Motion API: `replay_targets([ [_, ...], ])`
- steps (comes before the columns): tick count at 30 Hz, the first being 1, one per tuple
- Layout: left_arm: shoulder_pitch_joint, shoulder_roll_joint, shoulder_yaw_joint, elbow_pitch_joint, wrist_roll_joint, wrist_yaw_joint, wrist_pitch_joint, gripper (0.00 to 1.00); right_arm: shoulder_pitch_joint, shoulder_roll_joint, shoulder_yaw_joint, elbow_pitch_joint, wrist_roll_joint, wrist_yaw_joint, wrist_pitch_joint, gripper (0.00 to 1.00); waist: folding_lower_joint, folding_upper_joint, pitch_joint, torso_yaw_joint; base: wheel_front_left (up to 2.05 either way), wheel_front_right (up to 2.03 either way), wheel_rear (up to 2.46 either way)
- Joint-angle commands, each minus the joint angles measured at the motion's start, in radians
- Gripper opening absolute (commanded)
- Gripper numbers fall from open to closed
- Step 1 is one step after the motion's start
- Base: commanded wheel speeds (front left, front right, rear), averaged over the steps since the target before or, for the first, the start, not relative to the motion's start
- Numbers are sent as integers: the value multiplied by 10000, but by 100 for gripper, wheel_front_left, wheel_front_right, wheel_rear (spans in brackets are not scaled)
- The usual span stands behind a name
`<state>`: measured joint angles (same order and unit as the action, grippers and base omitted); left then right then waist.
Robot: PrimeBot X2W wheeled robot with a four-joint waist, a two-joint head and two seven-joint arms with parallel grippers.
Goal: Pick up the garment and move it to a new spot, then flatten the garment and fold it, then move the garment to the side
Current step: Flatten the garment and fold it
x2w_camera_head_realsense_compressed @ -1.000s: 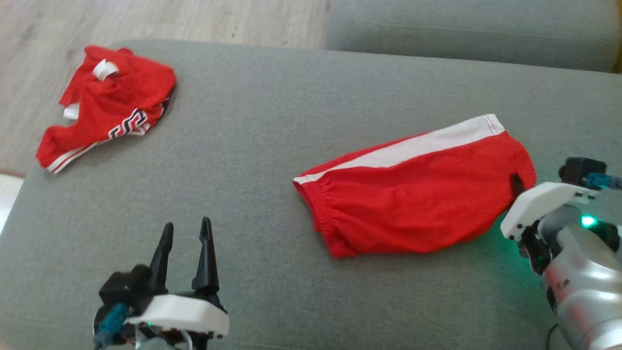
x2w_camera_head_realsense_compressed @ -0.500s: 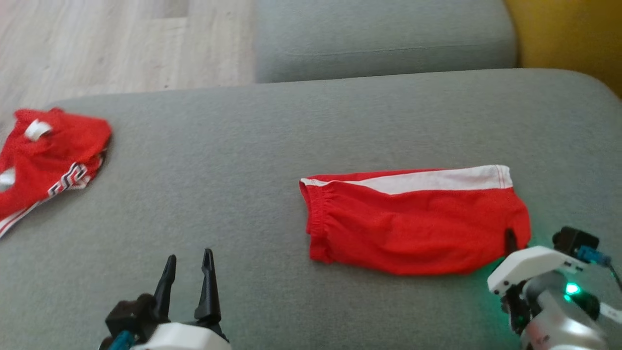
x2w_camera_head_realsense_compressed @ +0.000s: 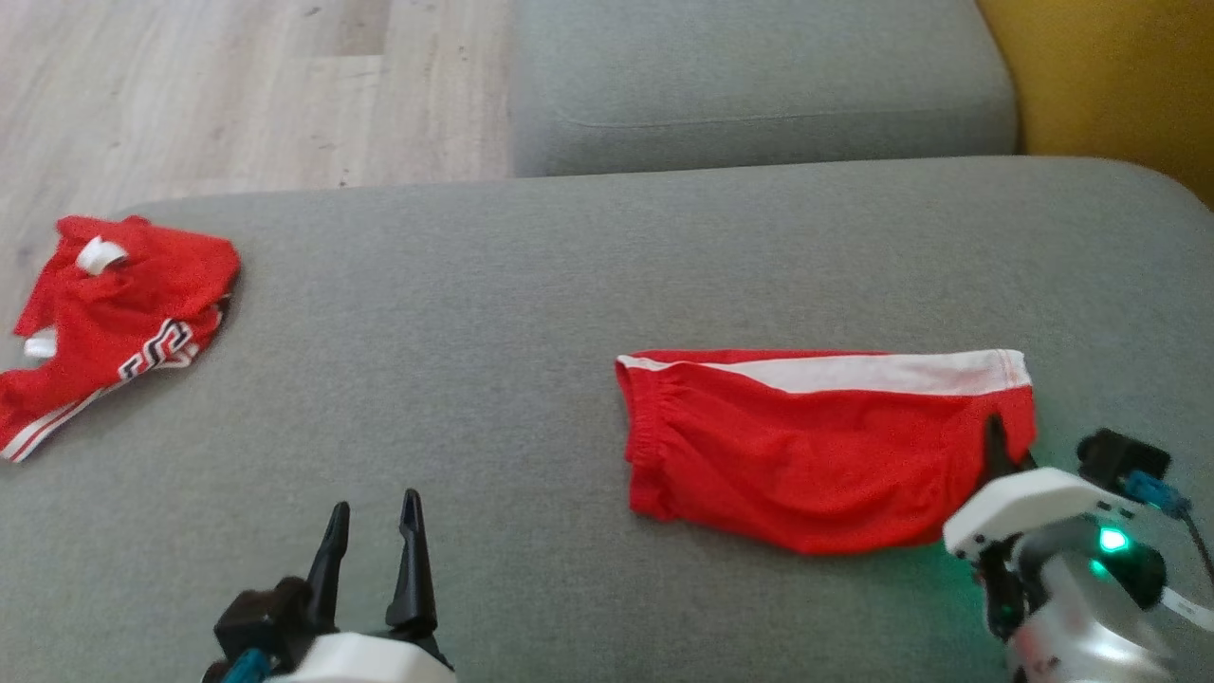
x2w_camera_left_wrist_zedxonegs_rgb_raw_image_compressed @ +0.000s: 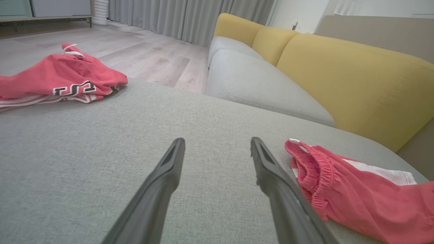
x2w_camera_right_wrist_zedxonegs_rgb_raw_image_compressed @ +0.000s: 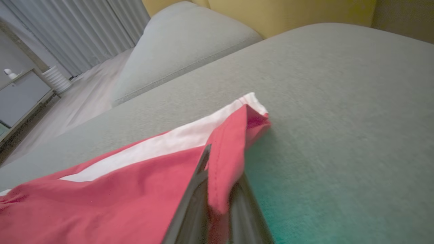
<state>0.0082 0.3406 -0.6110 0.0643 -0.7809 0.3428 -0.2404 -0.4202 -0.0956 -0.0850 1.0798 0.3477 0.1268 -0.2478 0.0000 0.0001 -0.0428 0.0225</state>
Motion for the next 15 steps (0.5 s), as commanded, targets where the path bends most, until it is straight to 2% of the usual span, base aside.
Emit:
replay_targets([
  [1, -371, 74, 450, -217, 82, 0, -145, 100, -487, 208, 266, -427, -158, 39, -115, 0, 0, -1, -68, 207, 0, 0, 0],
  [6, -390, 47, 491, -195, 79, -35, -155, 100, -969, 435, 1002, -1152, -332, 39, 470, 0, 0, -1, -128, 703, 0, 0, 0],
  [10, -431, 23, 517, -156, 71, -78, -160, 100, -1113, 448, 2860, -1996, 978, 39, 1079, 0, 0, -1, -138, 1085, 0, 0, 0],
  [15, -476, -34, 542, -119, 71, -125, -169, 100, -997, 451, 4723, -2589, 1767, 39, 1528, 0, 0, -1, -123, 1475, 0, 0, 0],
])
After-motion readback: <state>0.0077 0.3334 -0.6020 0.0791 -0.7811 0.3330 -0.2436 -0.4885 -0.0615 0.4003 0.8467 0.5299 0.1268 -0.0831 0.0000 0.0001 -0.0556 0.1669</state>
